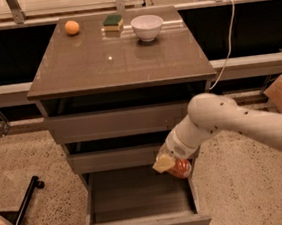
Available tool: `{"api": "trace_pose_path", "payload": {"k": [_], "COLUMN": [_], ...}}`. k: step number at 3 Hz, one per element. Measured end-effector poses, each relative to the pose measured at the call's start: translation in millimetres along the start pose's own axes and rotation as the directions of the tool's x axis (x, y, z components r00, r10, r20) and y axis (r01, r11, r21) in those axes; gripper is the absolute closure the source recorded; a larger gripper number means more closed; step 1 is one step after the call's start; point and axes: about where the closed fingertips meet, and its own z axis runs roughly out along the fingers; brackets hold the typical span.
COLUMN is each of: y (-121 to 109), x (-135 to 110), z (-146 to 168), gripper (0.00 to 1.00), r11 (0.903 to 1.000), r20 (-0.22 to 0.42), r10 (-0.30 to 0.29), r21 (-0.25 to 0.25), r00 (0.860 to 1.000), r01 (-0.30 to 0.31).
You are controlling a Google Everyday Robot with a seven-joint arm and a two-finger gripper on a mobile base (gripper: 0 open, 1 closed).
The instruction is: Pick coke can from bottom drawer and place on counter
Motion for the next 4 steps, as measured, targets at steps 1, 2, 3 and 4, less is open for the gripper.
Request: {"api": "trace_pose_path", "payload": {"k": [1, 2, 3, 4], "y": [2, 2, 2, 9], "x": [-17, -17, -23, -36], "z": [-33, -33, -41, -62], "gripper": [1.00, 1.00, 1.00, 1.00], "r11": [0.9964, 0.9965, 0.9997, 0.9985], "r20": [-0.006, -0.005, 0.083, 0.189], "r10": [-0.041, -0.041, -0.021, -0.042], "r21": [0.073, 0.073, 0.016, -0.026], "r00": [0.999, 0.999, 0.996, 0.981], "r01": [0.042, 0.041, 0.020, 0.048]}}
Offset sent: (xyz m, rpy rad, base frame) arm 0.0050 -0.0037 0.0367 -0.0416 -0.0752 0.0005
